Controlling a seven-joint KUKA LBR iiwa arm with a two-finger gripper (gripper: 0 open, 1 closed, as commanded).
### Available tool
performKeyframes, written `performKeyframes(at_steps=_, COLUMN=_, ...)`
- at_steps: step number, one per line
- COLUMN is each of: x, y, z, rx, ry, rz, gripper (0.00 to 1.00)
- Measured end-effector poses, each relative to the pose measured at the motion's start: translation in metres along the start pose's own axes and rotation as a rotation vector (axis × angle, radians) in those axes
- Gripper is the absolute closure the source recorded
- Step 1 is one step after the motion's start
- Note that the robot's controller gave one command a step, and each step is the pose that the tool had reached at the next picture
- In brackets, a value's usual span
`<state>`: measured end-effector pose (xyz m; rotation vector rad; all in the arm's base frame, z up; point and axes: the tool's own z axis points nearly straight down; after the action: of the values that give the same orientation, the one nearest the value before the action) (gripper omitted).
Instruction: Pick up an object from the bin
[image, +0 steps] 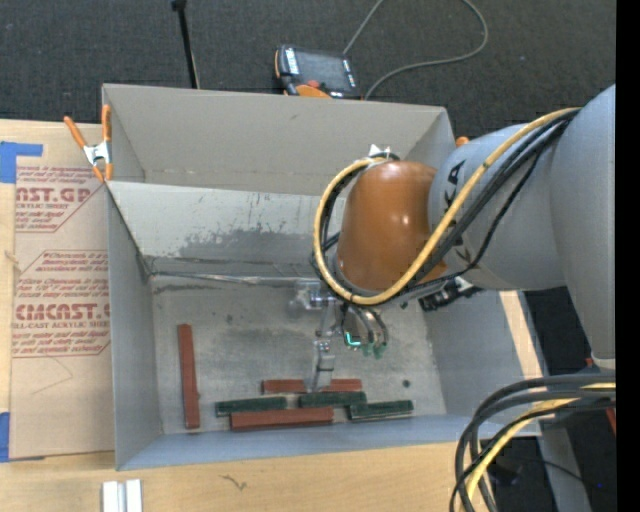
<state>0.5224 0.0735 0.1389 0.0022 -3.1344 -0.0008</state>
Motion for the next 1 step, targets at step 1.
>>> performKeyframes(at_steps=1, x=0.0339, y=0.0302, z=0.0688, rx=0.001, ry=0.0, rz=-0.104, gripper=0.0)
